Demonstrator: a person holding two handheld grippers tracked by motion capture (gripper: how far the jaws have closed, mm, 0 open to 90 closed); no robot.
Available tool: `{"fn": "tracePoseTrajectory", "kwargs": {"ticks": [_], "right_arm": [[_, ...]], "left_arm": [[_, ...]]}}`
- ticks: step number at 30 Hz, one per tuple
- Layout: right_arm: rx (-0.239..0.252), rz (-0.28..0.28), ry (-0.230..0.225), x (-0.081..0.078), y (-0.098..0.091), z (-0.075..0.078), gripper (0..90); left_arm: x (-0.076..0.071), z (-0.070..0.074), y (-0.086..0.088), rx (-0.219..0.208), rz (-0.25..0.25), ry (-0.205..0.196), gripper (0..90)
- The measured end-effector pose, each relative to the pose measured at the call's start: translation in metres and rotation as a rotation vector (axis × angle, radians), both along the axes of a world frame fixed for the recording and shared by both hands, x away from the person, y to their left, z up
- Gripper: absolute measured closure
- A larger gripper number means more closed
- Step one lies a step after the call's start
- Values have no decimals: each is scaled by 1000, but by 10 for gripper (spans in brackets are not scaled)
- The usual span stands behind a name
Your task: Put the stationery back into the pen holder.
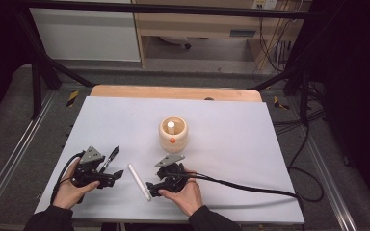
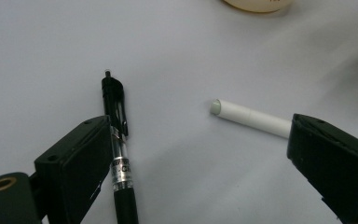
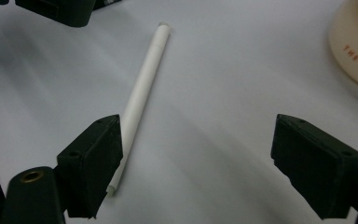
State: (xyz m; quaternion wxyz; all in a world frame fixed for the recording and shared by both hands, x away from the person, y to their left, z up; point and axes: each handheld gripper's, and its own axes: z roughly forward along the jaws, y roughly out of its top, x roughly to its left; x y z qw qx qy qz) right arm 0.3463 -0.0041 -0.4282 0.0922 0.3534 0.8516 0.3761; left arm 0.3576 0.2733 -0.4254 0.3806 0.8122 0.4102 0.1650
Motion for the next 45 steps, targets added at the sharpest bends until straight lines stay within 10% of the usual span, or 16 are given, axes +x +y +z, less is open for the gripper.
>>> {"fn": "tracePoseTrajectory", "kwargs": {"ticks": [17, 45], "right_arm": [[-5, 18, 15, -13, 35, -12, 427], [-15, 2, 19, -17, 38, -21, 779]], "left_arm": [[0, 1, 1, 2, -2, -3, 70], [0, 1, 0, 3, -4, -2, 70]]}}
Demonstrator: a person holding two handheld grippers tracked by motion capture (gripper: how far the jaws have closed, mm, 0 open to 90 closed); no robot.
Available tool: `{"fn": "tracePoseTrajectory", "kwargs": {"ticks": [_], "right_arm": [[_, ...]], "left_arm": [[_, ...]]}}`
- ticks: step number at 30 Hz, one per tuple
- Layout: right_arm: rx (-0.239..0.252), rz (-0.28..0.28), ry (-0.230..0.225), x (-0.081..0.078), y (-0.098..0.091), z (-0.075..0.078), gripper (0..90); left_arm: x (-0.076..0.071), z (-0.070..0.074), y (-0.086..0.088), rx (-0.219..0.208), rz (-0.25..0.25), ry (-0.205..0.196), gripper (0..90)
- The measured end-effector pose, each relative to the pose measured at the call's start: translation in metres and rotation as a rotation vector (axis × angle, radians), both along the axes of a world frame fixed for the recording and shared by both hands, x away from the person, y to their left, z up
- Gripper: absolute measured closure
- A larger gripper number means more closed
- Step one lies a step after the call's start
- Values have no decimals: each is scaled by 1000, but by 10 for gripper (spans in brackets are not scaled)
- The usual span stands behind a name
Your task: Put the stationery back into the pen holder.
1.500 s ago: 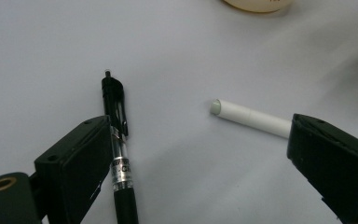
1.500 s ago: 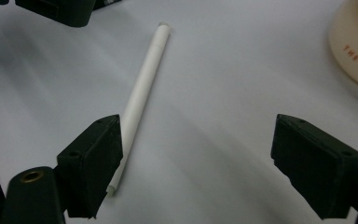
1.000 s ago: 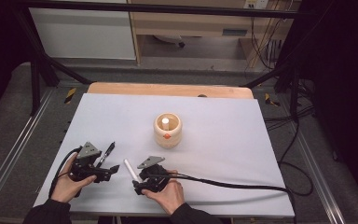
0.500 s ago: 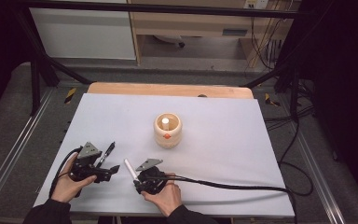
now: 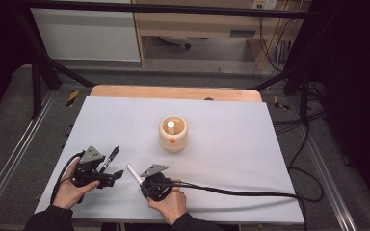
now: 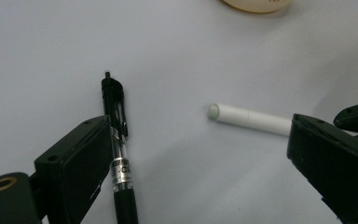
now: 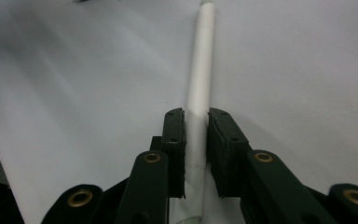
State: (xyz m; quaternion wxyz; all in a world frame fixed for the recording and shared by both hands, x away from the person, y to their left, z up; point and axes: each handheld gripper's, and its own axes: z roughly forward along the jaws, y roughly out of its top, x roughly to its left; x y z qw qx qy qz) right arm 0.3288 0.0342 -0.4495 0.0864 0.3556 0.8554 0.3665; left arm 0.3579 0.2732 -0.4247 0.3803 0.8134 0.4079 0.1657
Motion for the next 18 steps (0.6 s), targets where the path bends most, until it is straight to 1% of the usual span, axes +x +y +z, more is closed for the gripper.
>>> {"fn": "tracePoseTrajectory", "kwargs": {"ticks": [3, 6, 12, 13, 14, 15, 18], "right_arm": [[-2, -2, -5, -1, 0, 0, 783], [-6, 4, -21, -2, 0, -1, 786], [-16, 17, -31, -1, -1, -1, 788], [-20, 16, -37, -1, -1, 0, 788], [-31, 19, -53, -1, -2, 0, 788], [-32, 14, -55, -1, -2, 0, 789], [-24, 27, -49, 2, -4, 4, 789]], "left_arm": [[0, 0, 0, -1, 1, 0, 70], [0, 0, 0, -1, 0, 0, 69], [0, 1, 0, -1, 1, -3, 70], [0, 1, 0, -1, 0, -4, 70], [0, 1, 0, -1, 0, -5, 69], [0, 1, 1, -3, 0, -5, 70], [-1, 1, 1, -4, 0, -7, 70]]}}
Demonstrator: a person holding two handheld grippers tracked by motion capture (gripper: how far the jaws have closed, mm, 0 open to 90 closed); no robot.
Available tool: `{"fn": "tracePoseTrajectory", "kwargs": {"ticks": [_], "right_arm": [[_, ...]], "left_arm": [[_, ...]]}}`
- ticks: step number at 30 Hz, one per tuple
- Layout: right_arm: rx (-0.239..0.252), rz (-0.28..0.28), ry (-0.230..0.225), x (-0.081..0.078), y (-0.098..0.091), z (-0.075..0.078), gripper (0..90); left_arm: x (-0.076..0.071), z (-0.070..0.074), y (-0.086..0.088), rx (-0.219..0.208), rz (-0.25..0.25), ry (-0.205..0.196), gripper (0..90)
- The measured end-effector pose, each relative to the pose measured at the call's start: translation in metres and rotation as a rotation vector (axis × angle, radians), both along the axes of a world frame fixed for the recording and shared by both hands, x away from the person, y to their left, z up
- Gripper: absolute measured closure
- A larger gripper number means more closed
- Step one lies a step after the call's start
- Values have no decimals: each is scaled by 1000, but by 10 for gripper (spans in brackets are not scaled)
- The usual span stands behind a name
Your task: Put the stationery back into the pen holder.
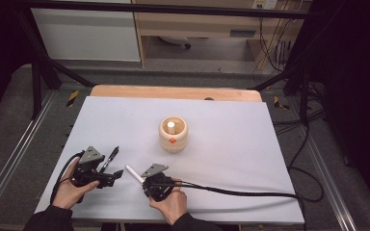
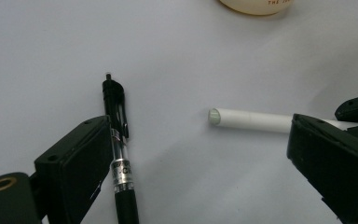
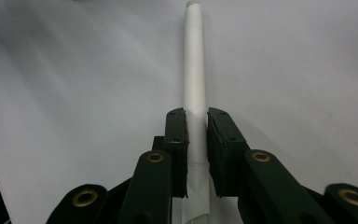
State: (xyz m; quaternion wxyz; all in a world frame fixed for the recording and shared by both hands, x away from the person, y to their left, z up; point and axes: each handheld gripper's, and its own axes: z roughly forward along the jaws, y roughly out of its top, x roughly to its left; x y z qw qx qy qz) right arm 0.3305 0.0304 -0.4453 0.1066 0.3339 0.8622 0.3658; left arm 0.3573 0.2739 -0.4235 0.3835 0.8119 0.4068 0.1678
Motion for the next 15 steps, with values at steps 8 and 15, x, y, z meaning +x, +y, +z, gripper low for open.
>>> {"fn": "tracePoseTrajectory", "kwargs": {"ticks": [8, 15], "right_arm": [[31, 17, 26, 12, -15, 17, 789], [54, 35, 38, 22, -41, 32, 789]], "left_arm": [[-1, 2, -1, -2, -7, -7, 69], [-3, 2, -7, 3, -37, -7, 60]]}}
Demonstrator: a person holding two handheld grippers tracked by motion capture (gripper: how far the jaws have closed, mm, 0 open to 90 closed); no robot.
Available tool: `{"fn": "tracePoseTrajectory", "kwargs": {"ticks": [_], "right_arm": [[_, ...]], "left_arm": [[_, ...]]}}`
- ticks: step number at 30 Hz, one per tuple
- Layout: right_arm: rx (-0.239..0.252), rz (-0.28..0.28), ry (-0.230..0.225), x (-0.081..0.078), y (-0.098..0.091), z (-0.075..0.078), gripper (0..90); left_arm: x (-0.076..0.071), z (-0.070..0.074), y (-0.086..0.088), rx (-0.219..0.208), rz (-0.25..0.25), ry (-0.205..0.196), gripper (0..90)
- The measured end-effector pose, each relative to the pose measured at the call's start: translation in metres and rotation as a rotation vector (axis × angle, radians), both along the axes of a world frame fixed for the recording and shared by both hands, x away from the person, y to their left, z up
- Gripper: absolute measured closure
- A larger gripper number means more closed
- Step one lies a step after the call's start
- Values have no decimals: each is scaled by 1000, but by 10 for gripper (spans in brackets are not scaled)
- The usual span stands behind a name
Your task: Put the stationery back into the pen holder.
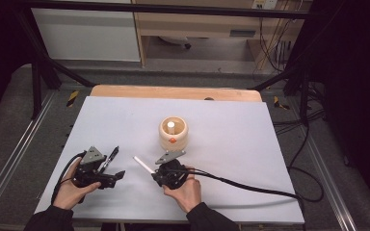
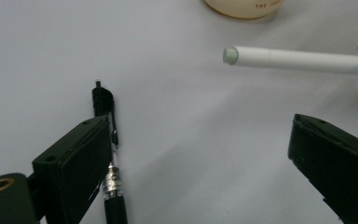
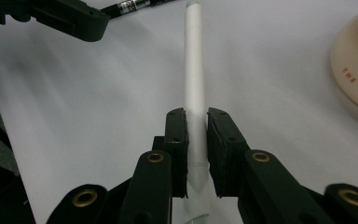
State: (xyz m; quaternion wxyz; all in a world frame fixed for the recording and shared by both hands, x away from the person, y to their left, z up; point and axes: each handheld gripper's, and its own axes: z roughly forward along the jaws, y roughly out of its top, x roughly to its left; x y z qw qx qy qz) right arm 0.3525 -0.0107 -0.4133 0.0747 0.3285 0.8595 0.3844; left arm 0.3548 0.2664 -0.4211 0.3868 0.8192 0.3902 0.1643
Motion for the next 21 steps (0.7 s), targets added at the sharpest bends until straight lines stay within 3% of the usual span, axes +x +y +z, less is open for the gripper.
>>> {"fn": "tracePoseTrajectory", "kwargs": {"ticks": [8, 21], "right_arm": [[-4, 64, 30, 11, -28, 7, 788], [0, 135, 61, 23, -66, 17, 788]], "left_arm": [[-2, 1, -12, 11, -50, -3, 51], [-5, 5, -38, 66, -140, -22, 52]]}}
